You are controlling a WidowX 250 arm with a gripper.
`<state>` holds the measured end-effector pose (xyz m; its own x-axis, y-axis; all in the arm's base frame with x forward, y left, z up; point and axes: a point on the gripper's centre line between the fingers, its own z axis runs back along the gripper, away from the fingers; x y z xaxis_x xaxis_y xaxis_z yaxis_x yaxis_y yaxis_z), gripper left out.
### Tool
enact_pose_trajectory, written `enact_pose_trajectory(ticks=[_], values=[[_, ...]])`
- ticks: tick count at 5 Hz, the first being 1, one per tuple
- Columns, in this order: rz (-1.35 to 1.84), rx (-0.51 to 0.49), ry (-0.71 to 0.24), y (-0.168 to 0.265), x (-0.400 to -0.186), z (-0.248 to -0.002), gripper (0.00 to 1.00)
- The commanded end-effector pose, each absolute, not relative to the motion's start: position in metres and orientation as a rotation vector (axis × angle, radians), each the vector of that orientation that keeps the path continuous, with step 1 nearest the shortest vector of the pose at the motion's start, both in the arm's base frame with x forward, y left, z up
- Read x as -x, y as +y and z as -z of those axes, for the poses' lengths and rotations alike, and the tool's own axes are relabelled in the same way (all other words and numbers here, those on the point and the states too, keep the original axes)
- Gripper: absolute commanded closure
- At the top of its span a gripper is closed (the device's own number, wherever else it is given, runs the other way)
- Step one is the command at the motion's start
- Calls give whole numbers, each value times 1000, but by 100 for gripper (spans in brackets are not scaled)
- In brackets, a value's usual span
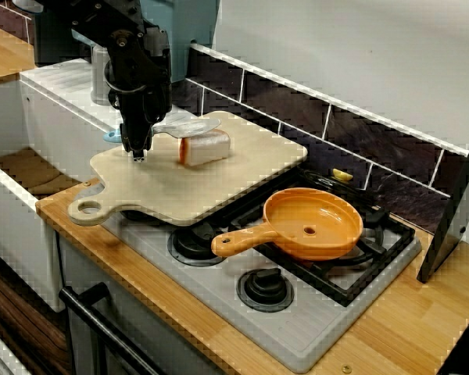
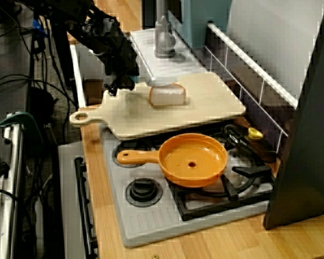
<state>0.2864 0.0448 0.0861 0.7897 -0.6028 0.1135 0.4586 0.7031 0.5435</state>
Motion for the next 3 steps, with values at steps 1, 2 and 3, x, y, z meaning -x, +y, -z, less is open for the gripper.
enact_pose_trajectory(ticks=[1,2,3], values=[[603,-516,-316,43,-287,-97,100],[599,-503,-317,44,-286,-100,100],[598,-492,-322,44,-286,-104,100]])
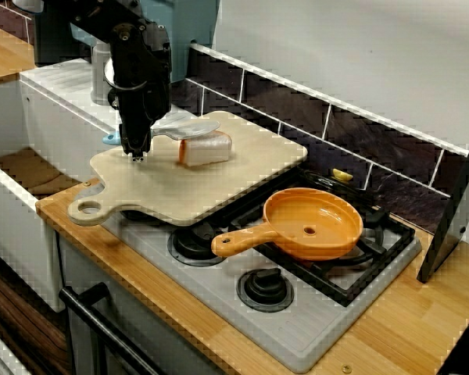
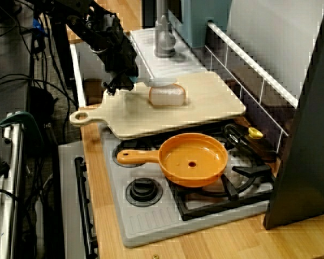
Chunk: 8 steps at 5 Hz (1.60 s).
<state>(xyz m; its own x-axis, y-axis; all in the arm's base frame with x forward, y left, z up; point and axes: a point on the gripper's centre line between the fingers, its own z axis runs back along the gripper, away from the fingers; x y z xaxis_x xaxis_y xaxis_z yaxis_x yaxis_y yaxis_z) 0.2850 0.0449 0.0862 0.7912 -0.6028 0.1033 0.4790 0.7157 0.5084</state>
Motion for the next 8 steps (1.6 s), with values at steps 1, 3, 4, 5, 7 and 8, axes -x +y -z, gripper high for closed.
enact_pose_trajectory(ticks=[1,3,4,5,7,8], values=[[614,-478,-326,43,-285,-108,100],[676,-409,-330,36,-284,-115,100],[704,-368,-333,31,-283,-119,100],[727,-347,-334,27,-282,-121,100],[811,-307,-313,17,-278,-114,100],[845,-306,-292,14,-275,-105,100]])
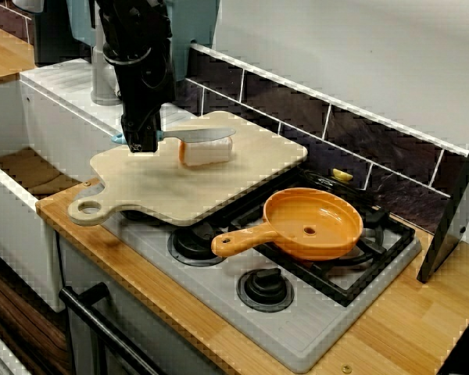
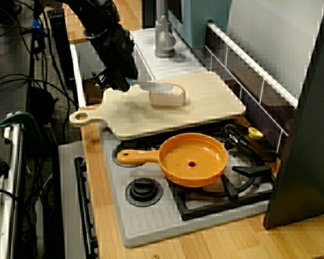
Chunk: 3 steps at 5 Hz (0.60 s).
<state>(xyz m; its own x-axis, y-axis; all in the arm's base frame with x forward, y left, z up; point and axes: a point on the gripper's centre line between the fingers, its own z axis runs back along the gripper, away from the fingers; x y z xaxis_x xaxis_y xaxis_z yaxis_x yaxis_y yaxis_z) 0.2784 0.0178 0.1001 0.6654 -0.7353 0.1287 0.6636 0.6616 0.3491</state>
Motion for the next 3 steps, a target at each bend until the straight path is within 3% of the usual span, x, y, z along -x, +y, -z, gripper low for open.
enact_pose_trajectory(ticks=[1,3], values=[[879,-310,-276,10,-271,-97,100],[918,-319,-217,3,-257,-76,100]])
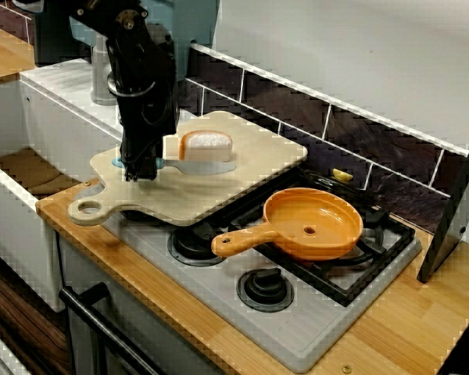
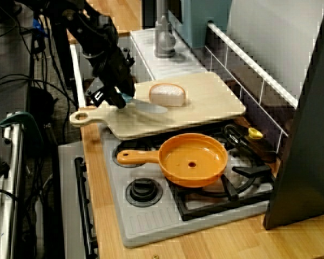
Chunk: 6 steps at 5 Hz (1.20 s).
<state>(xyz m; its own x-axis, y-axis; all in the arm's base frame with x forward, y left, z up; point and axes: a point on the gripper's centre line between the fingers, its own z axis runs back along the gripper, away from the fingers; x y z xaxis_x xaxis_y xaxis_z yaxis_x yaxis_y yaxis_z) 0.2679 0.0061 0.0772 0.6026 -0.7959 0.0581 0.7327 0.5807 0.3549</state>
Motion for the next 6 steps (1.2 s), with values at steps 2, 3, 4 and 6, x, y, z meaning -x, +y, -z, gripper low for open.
enact_pose_trajectory(ticks=[2,3,4,6], values=[[887,-295,-183,14,-259,-73,11],[858,-253,-171,20,-264,-78,0],[825,-224,-169,23,-269,-84,0],[825,-140,-179,25,-274,-109,0]])
